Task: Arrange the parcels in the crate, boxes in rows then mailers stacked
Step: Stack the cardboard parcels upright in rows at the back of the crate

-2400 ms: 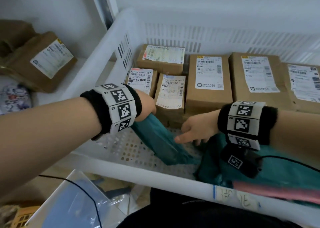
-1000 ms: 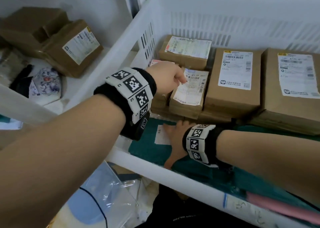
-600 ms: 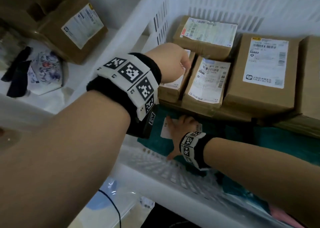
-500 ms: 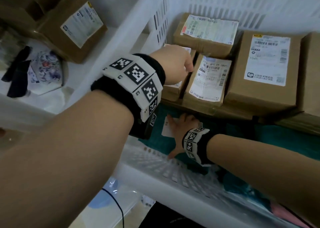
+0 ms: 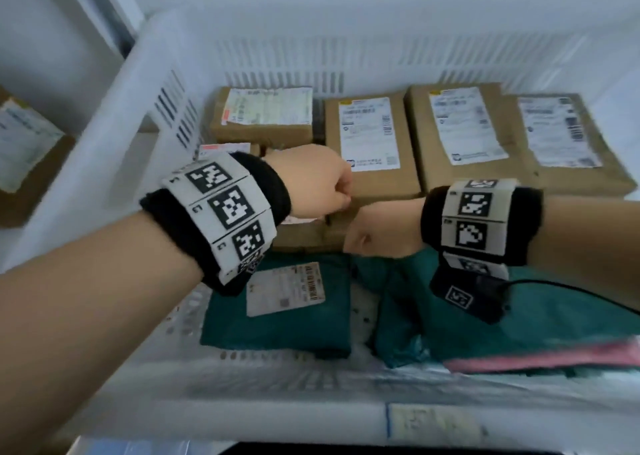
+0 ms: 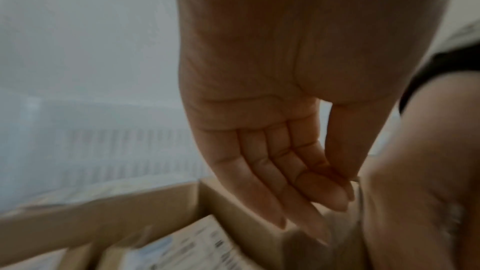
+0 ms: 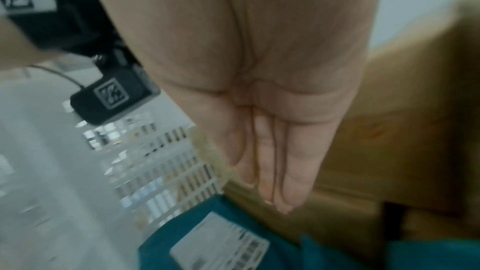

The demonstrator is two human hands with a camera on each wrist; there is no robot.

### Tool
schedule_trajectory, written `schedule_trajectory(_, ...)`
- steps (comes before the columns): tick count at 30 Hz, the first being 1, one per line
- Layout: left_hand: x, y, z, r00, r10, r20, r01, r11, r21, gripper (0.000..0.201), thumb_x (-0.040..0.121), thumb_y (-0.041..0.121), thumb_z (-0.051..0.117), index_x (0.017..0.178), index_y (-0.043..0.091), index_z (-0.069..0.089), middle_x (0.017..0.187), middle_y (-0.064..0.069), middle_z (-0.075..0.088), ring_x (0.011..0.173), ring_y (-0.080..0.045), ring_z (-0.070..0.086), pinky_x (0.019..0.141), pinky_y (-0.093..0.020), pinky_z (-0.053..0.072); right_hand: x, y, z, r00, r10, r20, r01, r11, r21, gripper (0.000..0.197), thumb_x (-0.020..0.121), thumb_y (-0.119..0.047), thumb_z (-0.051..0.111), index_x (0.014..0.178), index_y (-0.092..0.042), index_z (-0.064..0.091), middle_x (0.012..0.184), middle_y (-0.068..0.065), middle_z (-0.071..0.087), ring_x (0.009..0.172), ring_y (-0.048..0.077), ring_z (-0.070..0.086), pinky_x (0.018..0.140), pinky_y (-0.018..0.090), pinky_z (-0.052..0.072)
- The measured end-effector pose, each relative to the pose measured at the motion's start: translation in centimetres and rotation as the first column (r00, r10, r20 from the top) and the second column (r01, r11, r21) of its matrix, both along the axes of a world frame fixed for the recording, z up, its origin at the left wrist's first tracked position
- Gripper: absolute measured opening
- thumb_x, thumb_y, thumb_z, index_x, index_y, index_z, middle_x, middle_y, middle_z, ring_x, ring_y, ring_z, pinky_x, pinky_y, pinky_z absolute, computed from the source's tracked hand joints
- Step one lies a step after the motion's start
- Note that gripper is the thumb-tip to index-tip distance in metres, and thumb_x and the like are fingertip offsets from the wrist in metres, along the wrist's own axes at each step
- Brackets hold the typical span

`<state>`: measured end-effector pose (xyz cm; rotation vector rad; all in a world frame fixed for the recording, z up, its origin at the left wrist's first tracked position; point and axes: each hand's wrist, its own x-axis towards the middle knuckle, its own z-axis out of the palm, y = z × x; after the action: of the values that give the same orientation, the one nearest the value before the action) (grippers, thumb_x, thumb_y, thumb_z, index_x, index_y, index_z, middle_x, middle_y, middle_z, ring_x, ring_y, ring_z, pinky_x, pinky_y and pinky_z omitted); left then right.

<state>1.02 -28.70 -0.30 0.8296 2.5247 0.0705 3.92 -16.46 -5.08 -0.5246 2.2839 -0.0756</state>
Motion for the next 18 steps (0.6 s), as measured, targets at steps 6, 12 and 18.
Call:
schedule_trajectory(6,2.0,6.7,-2.5,0.967,-0.176,0.185,0.2,0.973,-0.119,0.038,0.096,0.035,0.048,0.119,0.01,0.064,0.117,-0.008,0.067,0.107,-0.024,0.06,0.089,-0.03,0.048,1.5,6.7,1.3,0.977,-0.212,-0.032,0.214,0.972,0.095,0.038,0.095,-0.024,0.052,0.13,-0.01,0.056,0.132,0.004,0.058,0.117,0.023,0.055,0.097,0.028,0.043)
schedule_trajectory(12,4.5,10.6,-6.4,0.929,-0.013,0.37,0.079,0.983,-0.163,0.078,0.089,0.056,0.05,0.146,0.008,0.028,0.139,-0.012,0.048,0.114,-0.027,0.059,0.067,-0.026,0.05,3.8,10.2,1.4,0.979,-0.201,-0.024,0.201,0.955,0.218,0.068,0.086,-0.042,0.061,0.144,-0.014,0.038,0.143,0.004,0.045,0.128,0.023,0.046,0.102,0.028,0.04)
schedule_trajectory(18,5.1,11.0,-8.0,0.514,0.34,0.787,-0.518,0.855,-0.031,0.079,0.086,0.035,0.065,0.147,0.034,0.014,0.121,-0.013,0.06,0.075,-0.029,0.067,0.082,-0.047,0.057,4.6,12.7,2.4,0.961,-0.277,0.008,0.267,0.933,0.241,0.081,0.08,-0.056,0.062,0.146,-0.018,0.034,0.147,0.001,0.04,0.133,0.02,0.041,0.105,0.028,0.035)
